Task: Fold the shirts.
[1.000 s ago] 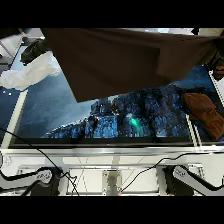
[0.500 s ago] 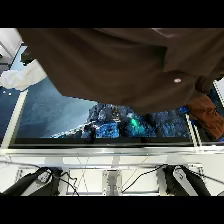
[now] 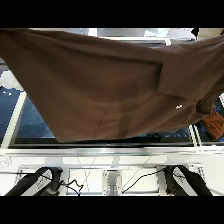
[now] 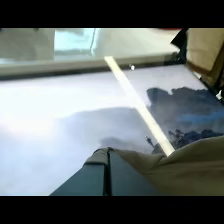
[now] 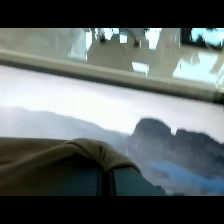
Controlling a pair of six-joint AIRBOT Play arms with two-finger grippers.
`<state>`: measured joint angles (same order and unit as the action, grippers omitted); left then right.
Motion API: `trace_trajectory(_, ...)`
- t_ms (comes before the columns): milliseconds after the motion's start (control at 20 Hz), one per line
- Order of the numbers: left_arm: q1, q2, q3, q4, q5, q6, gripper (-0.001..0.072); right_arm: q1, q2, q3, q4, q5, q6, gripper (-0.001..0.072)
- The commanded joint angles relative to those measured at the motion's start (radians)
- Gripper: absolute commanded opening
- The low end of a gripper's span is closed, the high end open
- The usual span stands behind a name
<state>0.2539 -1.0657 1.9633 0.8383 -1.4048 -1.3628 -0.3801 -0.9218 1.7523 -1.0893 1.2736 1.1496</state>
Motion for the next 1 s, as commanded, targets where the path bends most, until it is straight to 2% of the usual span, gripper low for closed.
trace_trajectory(0, 0.0, -0.138, -0.104, 0.029, 0.064, -0.01, 0.0007, 0.025, -0.191, 0.001, -0.063, -0.005, 0.065, 0.0022)
trace_trajectory(100, -0.008, -0.283, -0.116, 0.01, 0.1, 0.003, 0.0007, 0.026, -0.353, 0.001, 0.035, -0.042, 0.064, 0.0022)
trace_trajectory(250, -0.036, -0.513, -0.116, -0.061, 0.192, 0.055, 0.0009, 0.041, -0.595, 0.001, 0.213, -0.171, 0.055, 0.0024)
trace_trajectory(500, -0.092, -0.775, -0.116, -0.06, 0.426, 0.096, 0.0013, 0.098, -0.852, 0.002, 0.222, -0.422, 0.056, 0.004)
trace_trajectory(550, -0.096, -0.806, -0.116, -0.061, 0.478, 0.097, 0.0013, 0.108, -0.877, 0.002, 0.222, -0.468, 0.055, 0.0104)
trace_trajectory(600, -0.097, -0.828, -0.116, -0.061, 0.521, 0.097, 0.0039, 0.115, -0.896, 0.002, 0.222, -0.519, 0.055, 0.0255)
trace_trajectory(650, -0.097, -0.84, -0.116, -0.061, 0.548, 0.096, 0.0146, 0.122, -0.906, 0.002, 0.222, -0.569, 0.055, 0.0424)
trace_trajectory(700, -0.097, -0.844, -0.116, -0.061, 0.569, 0.096, 0.0269, 0.127, -0.907, 0.002, 0.222, -0.605, 0.055, 0.0495)
trace_trajectory(750, -0.097, -0.844, -0.113, -0.061, 0.578, 0.096, 0.0312, 0.126, -0.904, 0.003, 0.227, -0.619, 0.055, 0.0494)
trace_trajectory(800, -0.096, -0.844, -0.102, -0.061, 0.566, 0.096, 0.0312, 0.125, -0.899, 0.004, 0.23, -0.616, 0.055, 0.0492)
trace_trajectory(950, -0.095, -0.843, 0.0, -0.079, 0.473, 0.129, 0.0311, 0.116, -0.857, 0.005, 0.225, -0.605, 0.051, 0.0397)
